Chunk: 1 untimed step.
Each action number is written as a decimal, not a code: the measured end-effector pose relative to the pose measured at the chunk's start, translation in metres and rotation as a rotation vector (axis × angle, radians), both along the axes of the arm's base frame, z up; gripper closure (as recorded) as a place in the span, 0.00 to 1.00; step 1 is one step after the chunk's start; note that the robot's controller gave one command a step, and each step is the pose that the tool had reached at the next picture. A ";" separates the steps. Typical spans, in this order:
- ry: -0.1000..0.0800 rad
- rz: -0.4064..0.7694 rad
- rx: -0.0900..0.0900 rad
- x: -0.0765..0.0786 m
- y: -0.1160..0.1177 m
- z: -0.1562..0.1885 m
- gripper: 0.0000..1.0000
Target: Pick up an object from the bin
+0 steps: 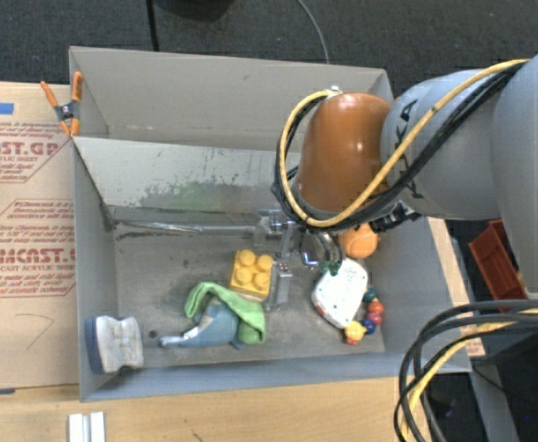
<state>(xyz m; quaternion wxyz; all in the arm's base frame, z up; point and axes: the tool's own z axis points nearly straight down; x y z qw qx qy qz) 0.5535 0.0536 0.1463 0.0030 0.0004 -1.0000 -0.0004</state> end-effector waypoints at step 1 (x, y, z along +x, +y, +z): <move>-0.006 0.000 0.000 0.001 0.000 0.004 0.00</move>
Offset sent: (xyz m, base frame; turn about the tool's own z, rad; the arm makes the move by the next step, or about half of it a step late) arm -0.0209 0.0330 -0.0763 -0.1577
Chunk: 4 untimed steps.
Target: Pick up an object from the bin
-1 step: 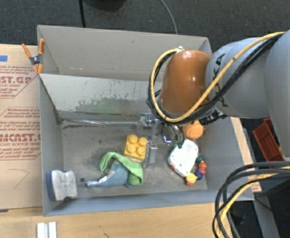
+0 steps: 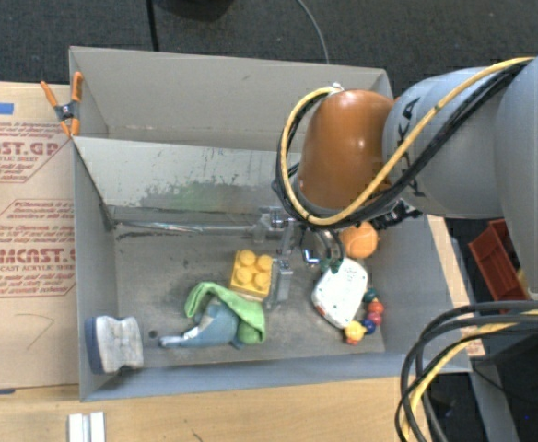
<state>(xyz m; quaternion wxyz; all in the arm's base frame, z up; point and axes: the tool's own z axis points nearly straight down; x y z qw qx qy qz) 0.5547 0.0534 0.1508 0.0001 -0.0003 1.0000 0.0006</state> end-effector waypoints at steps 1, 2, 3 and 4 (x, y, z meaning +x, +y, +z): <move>-0.004 0.072 -0.001 -0.008 0.014 -0.035 0.00; 0.000 0.255 0.000 -0.014 0.025 -0.062 0.00; -0.005 0.241 0.001 0.001 0.039 -0.071 1.00; -0.005 0.240 0.001 0.001 0.039 -0.071 1.00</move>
Offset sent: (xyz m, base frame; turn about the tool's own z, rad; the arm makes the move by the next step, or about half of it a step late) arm -0.0155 0.0263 -0.0667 -0.2667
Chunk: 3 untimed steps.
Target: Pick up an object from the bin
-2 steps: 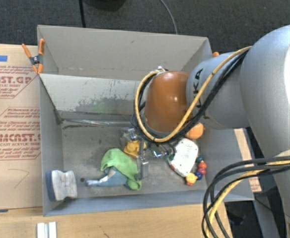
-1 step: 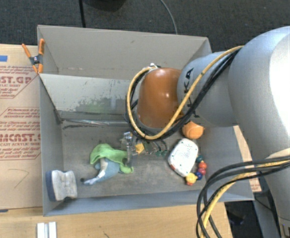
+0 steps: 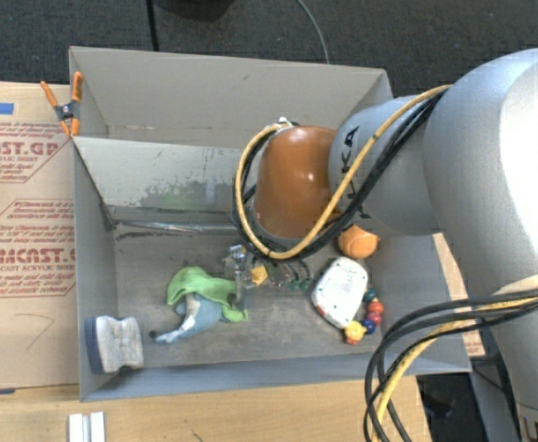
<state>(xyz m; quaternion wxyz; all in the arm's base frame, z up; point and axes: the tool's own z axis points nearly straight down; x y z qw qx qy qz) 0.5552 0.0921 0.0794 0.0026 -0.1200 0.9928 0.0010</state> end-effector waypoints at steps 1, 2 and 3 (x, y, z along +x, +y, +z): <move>0.008 -0.007 -0.002 0.007 0.008 0.038 1.00; 0.003 -0.007 0.000 0.011 0.012 0.055 1.00; -0.010 0.097 0.001 0.009 0.004 0.082 1.00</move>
Offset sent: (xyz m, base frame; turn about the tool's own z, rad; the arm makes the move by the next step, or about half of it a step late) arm 0.0118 0.0190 0.1352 0.0012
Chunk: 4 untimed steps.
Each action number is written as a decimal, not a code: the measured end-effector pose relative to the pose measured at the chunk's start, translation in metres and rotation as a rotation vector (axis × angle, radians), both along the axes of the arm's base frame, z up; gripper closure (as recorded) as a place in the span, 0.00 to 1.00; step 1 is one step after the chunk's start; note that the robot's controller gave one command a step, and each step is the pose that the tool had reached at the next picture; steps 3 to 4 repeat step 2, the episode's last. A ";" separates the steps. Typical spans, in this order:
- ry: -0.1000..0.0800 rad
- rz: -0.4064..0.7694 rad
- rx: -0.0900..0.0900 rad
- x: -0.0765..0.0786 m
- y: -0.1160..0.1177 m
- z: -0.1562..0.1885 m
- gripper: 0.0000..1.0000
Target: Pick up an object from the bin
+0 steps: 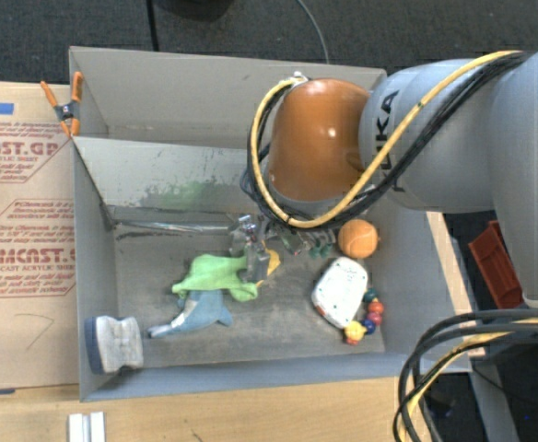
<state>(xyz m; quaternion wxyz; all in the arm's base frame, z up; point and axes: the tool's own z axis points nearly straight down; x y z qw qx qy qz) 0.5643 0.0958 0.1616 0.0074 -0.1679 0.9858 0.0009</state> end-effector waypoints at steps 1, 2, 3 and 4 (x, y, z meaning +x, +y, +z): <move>0.022 0.074 -0.004 0.002 0.002 0.017 1.00; 0.008 0.050 -0.002 0.002 0.004 0.081 1.00; 0.008 0.050 -0.002 0.002 0.004 0.081 1.00; 0.008 0.050 -0.002 0.002 0.004 0.081 1.00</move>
Offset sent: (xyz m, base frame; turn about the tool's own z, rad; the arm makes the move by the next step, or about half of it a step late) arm -0.0011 0.0037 0.1763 -0.0421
